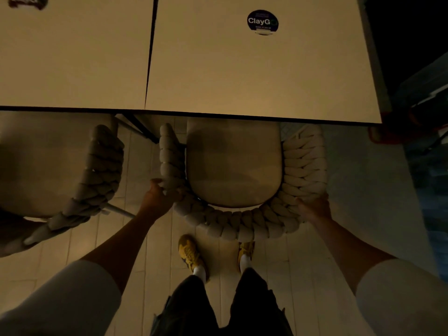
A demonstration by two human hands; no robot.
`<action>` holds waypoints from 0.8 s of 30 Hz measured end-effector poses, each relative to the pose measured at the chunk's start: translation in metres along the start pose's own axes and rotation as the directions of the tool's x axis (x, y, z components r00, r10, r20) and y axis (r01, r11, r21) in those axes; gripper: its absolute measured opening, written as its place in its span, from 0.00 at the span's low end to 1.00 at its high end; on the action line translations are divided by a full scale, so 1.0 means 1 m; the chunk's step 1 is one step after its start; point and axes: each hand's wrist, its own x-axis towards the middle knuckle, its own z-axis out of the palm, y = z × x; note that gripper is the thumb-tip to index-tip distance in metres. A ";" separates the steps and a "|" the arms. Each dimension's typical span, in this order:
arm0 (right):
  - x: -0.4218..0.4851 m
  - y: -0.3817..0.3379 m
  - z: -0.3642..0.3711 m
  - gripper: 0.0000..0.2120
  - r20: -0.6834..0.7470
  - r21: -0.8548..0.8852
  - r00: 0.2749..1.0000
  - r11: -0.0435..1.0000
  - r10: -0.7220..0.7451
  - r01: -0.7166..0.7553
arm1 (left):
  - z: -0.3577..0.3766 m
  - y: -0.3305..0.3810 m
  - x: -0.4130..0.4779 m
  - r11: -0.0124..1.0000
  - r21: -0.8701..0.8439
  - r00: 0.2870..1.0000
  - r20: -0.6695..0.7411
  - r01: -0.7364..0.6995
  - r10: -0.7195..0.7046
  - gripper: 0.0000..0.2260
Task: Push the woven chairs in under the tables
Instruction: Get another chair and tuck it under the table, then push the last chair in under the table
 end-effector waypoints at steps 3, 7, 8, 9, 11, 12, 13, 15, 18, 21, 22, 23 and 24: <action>-0.023 0.001 0.003 0.50 -0.021 -0.059 0.998 0.997 -0.055 0.054 | -0.011 0.005 -0.008 0.987 0.135 0.996 0.021 -0.084 0.082 0.33; -0.048 0.015 0.014 0.45 0.059 -0.311 0.980 0.929 -0.191 0.200 | -0.014 0.011 -0.021 0.905 0.379 0.981 0.083 -0.193 0.175 0.31; -0.063 0.016 0.015 0.41 0.089 -0.357 0.970 0.902 -0.225 0.242 | -0.014 0.011 -0.028 0.871 0.441 0.975 0.071 -0.218 0.208 0.32; -0.079 0.016 0.017 0.39 0.118 -0.394 0.955 0.870 -0.272 0.296 | -0.014 0.011 -0.035 0.834 0.495 0.967 0.055 -0.243 0.249 0.34; -0.112 0.010 0.016 0.38 0.169 -0.435 0.918 0.809 -0.358 0.395 | -0.013 0.011 -0.051 0.721 0.602 0.926 0.087 -0.343 0.367 0.36; -0.122 0.011 0.019 0.37 0.186 -0.433 0.907 0.797 -0.378 0.421 | -0.011 0.009 -0.060 0.653 0.640 0.897 0.138 -0.404 0.420 0.35; -0.136 0.010 0.020 0.36 0.208 -0.431 0.897 0.786 -0.390 0.442 | -0.009 0.006 -0.069 0.597 0.661 0.871 0.192 -0.455 0.452 0.35; -0.155 0.009 0.025 0.36 0.249 -0.417 0.888 0.784 -0.387 0.459 | -0.004 0.002 -0.085 0.540 0.682 0.854 0.264 -0.494 0.448 0.35; -0.183 0.015 0.034 0.35 0.283 -0.396 0.863 0.769 -0.418 0.502 | -0.001 -0.011 -0.110 0.498 0.697 0.841 0.302 -0.516 0.448 0.34; -0.206 0.035 0.041 0.33 0.327 -0.408 0.835 0.731 -0.442 0.547 | 0.003 -0.033 -0.134 0.461 0.708 0.826 0.324 -0.535 0.461 0.33; -0.210 0.044 0.043 0.33 0.340 -0.418 0.832 0.723 -0.438 0.551 | 0.005 -0.040 -0.141 0.447 0.715 0.825 0.333 -0.537 0.457 0.32; -0.214 0.052 0.044 0.34 0.351 -0.430 0.832 0.716 -0.428 0.550 | 0.005 -0.048 -0.148 0.437 0.726 0.829 0.339 -0.531 0.444 0.33; -0.219 0.063 0.045 0.34 0.358 -0.438 0.829 0.707 -0.429 0.555 | 0.006 -0.057 -0.156 0.428 0.740 0.838 0.339 -0.518 0.429 0.33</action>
